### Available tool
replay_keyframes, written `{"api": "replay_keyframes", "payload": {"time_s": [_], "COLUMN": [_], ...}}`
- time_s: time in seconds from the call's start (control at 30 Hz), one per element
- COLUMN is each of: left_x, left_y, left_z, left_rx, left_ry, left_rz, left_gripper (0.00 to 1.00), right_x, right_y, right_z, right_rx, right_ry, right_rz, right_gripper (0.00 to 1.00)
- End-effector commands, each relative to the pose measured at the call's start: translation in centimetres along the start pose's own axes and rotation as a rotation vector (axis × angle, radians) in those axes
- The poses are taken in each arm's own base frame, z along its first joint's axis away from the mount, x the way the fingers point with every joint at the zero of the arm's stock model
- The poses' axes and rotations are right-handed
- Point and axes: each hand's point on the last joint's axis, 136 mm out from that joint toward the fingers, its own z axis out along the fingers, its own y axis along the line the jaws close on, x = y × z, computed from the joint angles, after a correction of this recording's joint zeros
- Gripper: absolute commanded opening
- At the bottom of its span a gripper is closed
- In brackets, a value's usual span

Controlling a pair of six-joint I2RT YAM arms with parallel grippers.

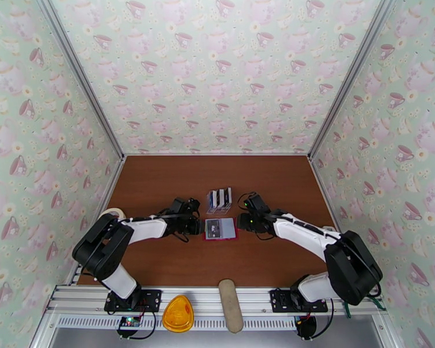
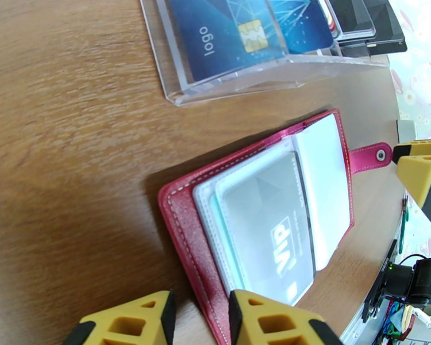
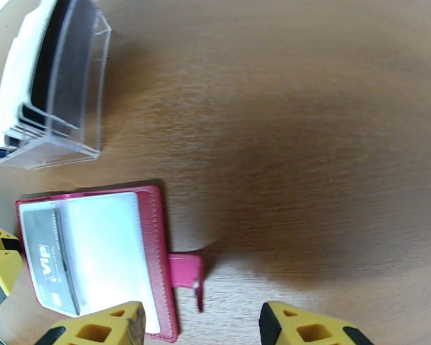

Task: Put the credit cards into the card holder

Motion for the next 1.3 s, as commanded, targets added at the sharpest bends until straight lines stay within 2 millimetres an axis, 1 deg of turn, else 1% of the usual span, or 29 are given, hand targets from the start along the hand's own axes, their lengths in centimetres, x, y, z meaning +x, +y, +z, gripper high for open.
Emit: {"api": "replay_keyframes", "payload": {"time_s": [0.0, 0.1, 0.2, 0.5, 0.67, 0.83, 1.0, 1.27], "left_x": [1.7, 1.8, 1.8, 1.8, 1.9, 1.9, 2.0, 2.0], "left_y": [0.9, 1.0, 1.0, 0.9, 1.0, 1.1, 1.2, 1.2], "left_z": [1.1, 1.1, 1.1, 1.2, 1.3, 1.4, 1.5, 1.5], "left_rx": [-0.03, -0.033, -0.033, -0.028, -0.033, -0.035, -0.038, -0.037], "left_ry": [0.067, 0.069, 0.069, 0.075, 0.077, 0.079, 0.086, 0.086], "left_rz": [-0.027, -0.027, -0.026, -0.029, -0.029, -0.029, -0.033, -0.031], "left_gripper": [0.33, 0.33, 0.33, 0.33, 0.33, 0.33, 0.33, 0.33], "right_x": [0.5, 0.5, 0.7, 1.8, 2.2, 2.5, 2.4, 2.1], "right_y": [1.3, 1.8, 1.7, 2.1, 2.9, 3.2, 3.5, 3.7], "right_z": [1.6, 2.3, 2.9, 4.5, 5.1, 5.7, 5.9, 5.4], "right_rx": [-0.079, -0.111, -0.115, -0.156, -0.212, -0.229, -0.241, -0.252], "right_ry": [0.022, 0.022, 0.03, 0.072, 0.083, 0.096, 0.096, 0.086], "right_rz": [-0.012, -0.004, 0.002, -0.007, -0.006, -0.008, -0.01, -0.013], "right_gripper": [0.56, 0.55, 0.55, 0.54, 0.53, 0.51, 0.48, 0.46]}}
